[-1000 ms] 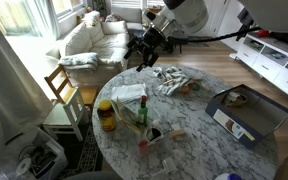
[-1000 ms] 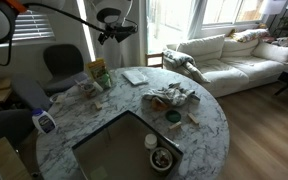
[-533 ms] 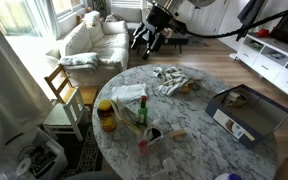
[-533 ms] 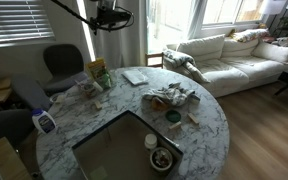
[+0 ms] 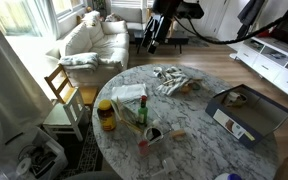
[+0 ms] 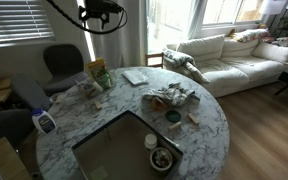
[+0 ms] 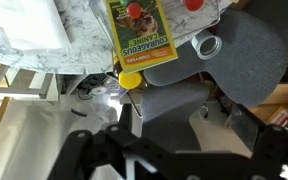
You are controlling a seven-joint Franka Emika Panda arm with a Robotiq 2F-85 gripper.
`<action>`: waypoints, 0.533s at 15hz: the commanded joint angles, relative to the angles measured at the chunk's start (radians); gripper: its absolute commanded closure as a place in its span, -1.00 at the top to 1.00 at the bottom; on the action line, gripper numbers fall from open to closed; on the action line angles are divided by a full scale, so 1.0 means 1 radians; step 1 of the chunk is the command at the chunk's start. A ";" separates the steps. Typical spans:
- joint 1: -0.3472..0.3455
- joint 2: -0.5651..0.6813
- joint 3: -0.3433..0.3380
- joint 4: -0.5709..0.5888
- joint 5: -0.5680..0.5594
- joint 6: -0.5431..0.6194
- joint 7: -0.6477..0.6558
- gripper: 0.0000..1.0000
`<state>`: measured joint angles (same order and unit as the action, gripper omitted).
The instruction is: Put the yellow book in the storage box
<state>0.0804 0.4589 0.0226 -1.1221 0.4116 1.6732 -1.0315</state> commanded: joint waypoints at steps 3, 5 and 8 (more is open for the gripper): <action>0.022 -0.148 -0.015 -0.170 -0.045 0.031 0.085 1.00; 0.009 -0.089 -0.003 -0.081 -0.020 -0.005 0.076 1.00; 0.009 -0.116 -0.004 -0.113 -0.021 -0.001 0.076 1.00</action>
<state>0.0894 0.3424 0.0188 -1.2349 0.3903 1.6726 -0.9553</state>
